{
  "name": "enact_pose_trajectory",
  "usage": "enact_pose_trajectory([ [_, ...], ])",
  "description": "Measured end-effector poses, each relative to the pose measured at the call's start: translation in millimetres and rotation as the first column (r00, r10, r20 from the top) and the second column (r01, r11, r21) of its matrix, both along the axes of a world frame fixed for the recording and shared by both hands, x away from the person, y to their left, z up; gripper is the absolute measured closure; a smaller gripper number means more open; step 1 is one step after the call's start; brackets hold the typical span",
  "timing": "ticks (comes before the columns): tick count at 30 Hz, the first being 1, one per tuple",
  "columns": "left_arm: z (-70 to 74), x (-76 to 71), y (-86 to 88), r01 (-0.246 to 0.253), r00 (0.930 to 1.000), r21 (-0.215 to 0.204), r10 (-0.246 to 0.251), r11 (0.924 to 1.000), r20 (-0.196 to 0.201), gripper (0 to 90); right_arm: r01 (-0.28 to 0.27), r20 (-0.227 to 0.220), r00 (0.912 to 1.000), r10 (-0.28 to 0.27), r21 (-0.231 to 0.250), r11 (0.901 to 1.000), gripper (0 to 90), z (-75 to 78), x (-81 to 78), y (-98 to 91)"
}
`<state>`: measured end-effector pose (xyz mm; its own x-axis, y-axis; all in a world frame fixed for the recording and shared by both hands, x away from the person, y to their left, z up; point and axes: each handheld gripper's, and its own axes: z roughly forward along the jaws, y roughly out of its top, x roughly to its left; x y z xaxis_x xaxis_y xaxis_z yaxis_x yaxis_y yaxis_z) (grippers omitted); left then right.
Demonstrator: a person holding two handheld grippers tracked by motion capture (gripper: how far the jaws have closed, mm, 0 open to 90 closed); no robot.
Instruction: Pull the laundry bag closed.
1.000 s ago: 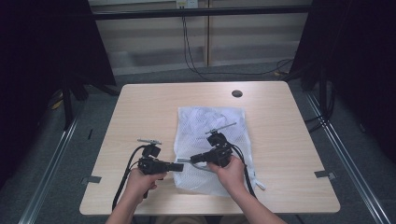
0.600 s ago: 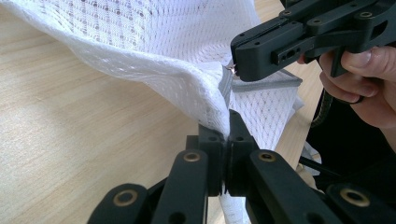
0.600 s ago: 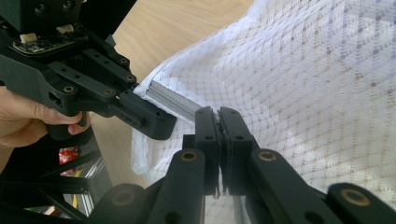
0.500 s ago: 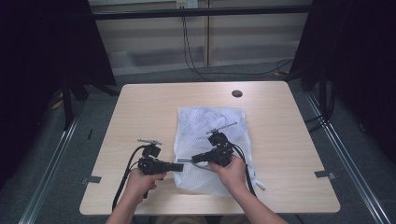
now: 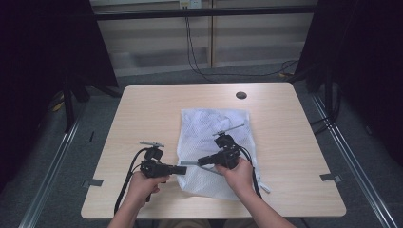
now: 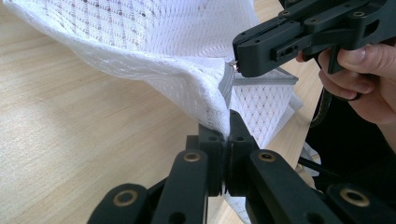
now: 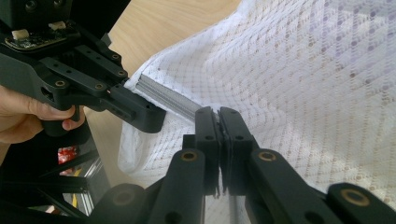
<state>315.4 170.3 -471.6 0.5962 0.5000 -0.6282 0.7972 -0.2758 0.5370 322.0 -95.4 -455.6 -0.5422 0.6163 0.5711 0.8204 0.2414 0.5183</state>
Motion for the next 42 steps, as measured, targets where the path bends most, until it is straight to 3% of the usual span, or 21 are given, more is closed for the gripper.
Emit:
enact_pose_trajectory([
  [18,0.0,-0.3,-0.4,0.009,0.9999,0.001,-0.009,1.0,-0.011,88.3,0.002,-0.012,0.9999,-0.002,-0.003,1.0,87.2,-0.3,0.5,-2.9],
  [19,-0.1,0.0,0.4,0.008,0.9999,-0.001,-0.008,1.0,-0.008,88.3,0.007,-0.009,0.9999,-0.007,-0.019,0.9998,87.3,0.4,0.4,-3.1],
  [22,0.1,-0.3,0.6,0.013,0.9999,-0.001,-0.013,0.9999,-0.008,88.3,0.011,-0.013,0.9999,-0.011,-0.001,0.9999,87.2,0.7,1.1,-5.9],
  [24,-0.4,-0.3,0.0,0.004,0.9998,-0.011,-0.004,0.9999,-0.018,88.3,0.009,-0.012,0.9999,-0.01,-0.014,0.9999,87.2,1.5,0.5,-4.8],
  [28,0.0,0.1,0.9,0.009,0.9999,0.006,-0.009,0.9999,0.006,88.3,0.01,-0.006,0.9999,-0.01,-0.021,0.9997,87.4,1.2,0.2,-6.0],
  [29,0.2,0.0,1.2,0.012,0.9999,-0.002,-0.012,0.9999,-0.006,88.3,0.013,-0.004,0.9999,-0.013,-0.032,0.9994,87.4,1.4,0.4,-6.8],
  [31,0.3,-0.1,1.4,0.008,1.0,-0.003,-0.008,1.0,-0.003,88.3,0.012,-0.015,0.9998,-0.012,-0.011,0.9999,87.3,0.9,1.0,-8.8],
  [42,0.1,-0.2,0.5,0.004,0.9999,-0.008,-0.004,1.0,-0.009,88.3,0.014,-0.028,0.9995,-0.014,0.003,0.9999,87.3,1.2,0.1,-11.5],
])
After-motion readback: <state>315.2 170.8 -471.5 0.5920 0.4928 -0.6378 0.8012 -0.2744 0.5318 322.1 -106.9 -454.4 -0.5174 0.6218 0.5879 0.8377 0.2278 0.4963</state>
